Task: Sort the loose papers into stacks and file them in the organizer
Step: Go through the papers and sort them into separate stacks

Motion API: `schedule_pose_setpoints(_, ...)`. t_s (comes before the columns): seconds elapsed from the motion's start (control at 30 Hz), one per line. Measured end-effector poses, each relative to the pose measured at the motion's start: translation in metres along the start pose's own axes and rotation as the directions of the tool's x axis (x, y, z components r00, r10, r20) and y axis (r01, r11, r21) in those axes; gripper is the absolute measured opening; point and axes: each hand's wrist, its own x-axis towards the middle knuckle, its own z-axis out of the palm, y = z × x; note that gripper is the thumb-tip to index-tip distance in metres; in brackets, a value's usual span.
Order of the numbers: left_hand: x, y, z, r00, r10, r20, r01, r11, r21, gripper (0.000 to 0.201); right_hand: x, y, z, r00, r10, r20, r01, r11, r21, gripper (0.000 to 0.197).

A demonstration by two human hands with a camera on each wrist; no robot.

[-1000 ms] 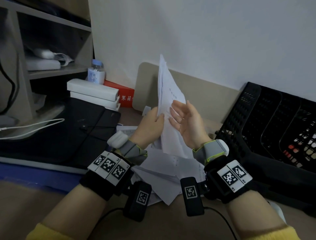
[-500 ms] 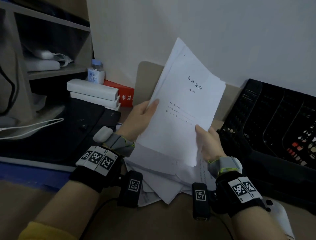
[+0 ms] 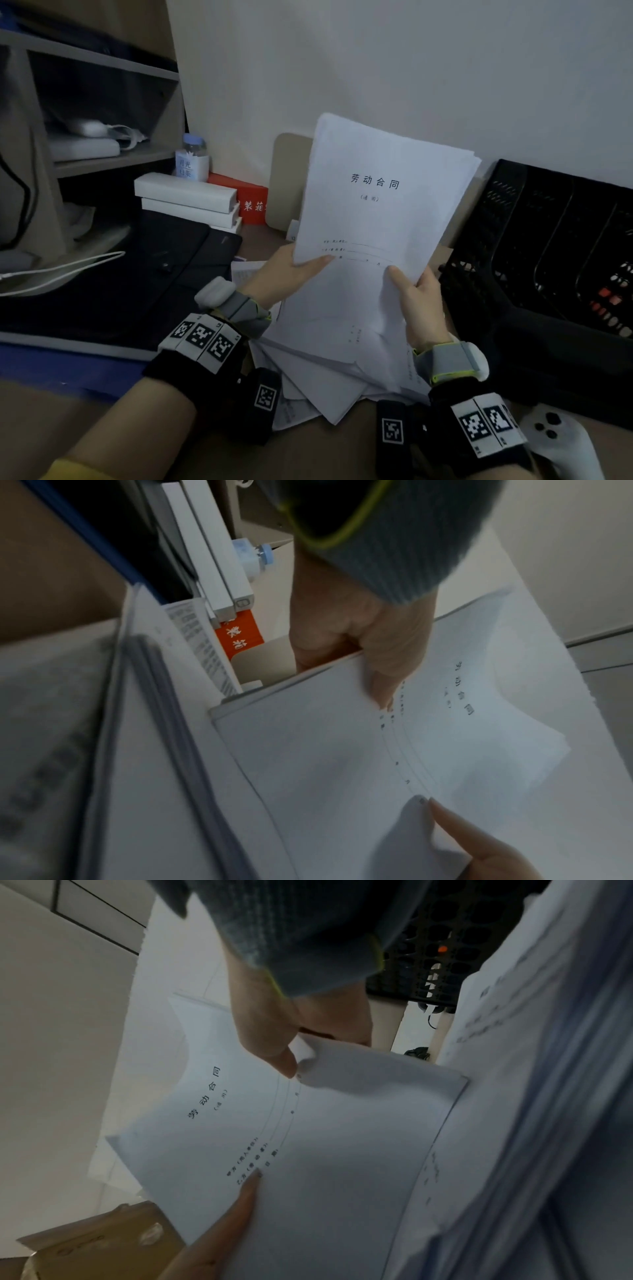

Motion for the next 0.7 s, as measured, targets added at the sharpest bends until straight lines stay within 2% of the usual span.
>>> schedule_pose_setpoints(0.13, 0.001, -0.014, -0.004, 0.994, -0.108, 0.032, 0.106, 0.993, 0.058, 0.038, 0.005, 0.013, -0.006, 0.992, 0.115, 0.058, -0.112, 0.993, -0.047, 0.026)
schedule_pose_setpoints(0.27, 0.002, -0.019, -0.003, 0.989, -0.141, 0.032, 0.140, 0.990, 0.035, 0.028, 0.009, 0.013, -0.018, 0.952, 0.285, 0.112, -0.276, 0.957, -0.083, 0.034)
schedule_pose_setpoints(0.33, 0.003, -0.017, 0.000, 0.989, -0.145, -0.006, 0.145, 0.989, 0.029, 0.031, 0.011, 0.009, -0.033, 0.941, 0.327, 0.083, -0.316, 0.941, -0.120, 0.040)
schedule_pose_setpoints(0.43, 0.005, -0.017, 0.000, 0.982, -0.165, -0.097, 0.172, 0.983, 0.071, 0.035, 0.017, 0.008, -0.058, 0.942, 0.333, -0.048, -0.337, 0.926, -0.168, 0.039)
schedule_pose_setpoints(0.53, 0.007, -0.020, -0.001, 0.977, -0.183, -0.110, 0.194, 0.976, 0.096, 0.029, 0.020, 0.010, -0.072, 0.920, 0.370, -0.128, -0.387, 0.907, -0.165, 0.036)
schedule_pose_setpoints(0.6, 0.007, -0.021, -0.002, 0.976, -0.190, -0.109, 0.205, 0.968, 0.146, 0.020, 0.024, 0.017, -0.076, 0.901, 0.399, -0.172, -0.429, 0.878, -0.212, 0.045)
schedule_pose_setpoints(0.7, 0.006, -0.022, -0.004, 0.976, -0.197, -0.094, 0.212, 0.955, 0.207, 0.020, 0.026, 0.031, -0.075, 0.887, 0.423, -0.187, -0.461, 0.834, -0.302, 0.060)
